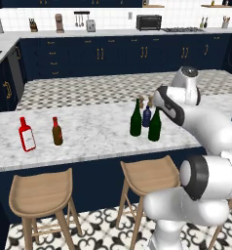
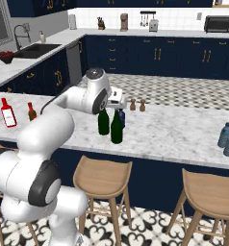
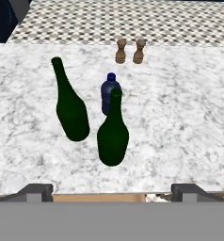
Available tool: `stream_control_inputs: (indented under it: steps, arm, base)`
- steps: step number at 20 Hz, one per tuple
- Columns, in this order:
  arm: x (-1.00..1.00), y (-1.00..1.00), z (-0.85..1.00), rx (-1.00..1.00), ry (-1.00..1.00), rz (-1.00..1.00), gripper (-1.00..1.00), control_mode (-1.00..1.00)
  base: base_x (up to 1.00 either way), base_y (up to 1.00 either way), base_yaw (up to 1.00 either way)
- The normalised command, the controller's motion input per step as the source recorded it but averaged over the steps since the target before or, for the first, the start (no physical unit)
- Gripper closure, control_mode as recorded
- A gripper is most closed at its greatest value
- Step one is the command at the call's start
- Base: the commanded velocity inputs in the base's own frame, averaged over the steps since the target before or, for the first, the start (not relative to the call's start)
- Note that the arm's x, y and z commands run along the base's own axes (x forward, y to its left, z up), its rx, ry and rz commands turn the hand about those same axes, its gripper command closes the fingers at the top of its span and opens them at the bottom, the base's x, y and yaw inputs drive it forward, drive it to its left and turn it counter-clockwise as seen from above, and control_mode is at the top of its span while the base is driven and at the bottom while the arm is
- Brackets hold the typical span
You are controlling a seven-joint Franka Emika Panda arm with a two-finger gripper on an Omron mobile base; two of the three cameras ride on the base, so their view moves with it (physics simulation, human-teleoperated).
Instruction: Move the plastic bottles in the middle to the plastics group, and the glass bottles in the middle to the glass group.
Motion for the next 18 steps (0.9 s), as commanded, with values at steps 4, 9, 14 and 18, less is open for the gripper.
stream_control_inputs:
  steps: [4, 9, 14, 18]
  arm:
    - [0.16, -0.06, -0.37, 0.0, 0.0, 0.0, -1.0, -1.0]
    - [0.02, -0.01, -0.3, 0.0, 0.0, 0.0, -1.0, -1.0]
    - [0.02, 0.0, -0.34, 0.0, 0.0, 0.0, -1.0, -1.0]
    - [0.16, 0.0, -0.27, 0.0, -0.04, 0.0, -1.0, -1.0]
  base:
    - [0.0, 0.0, 0.0]
    - [0.0, 0.0, 0.0]
    - [0.0, 0.0, 0.0]
    - [0.0, 0.0, 0.0]
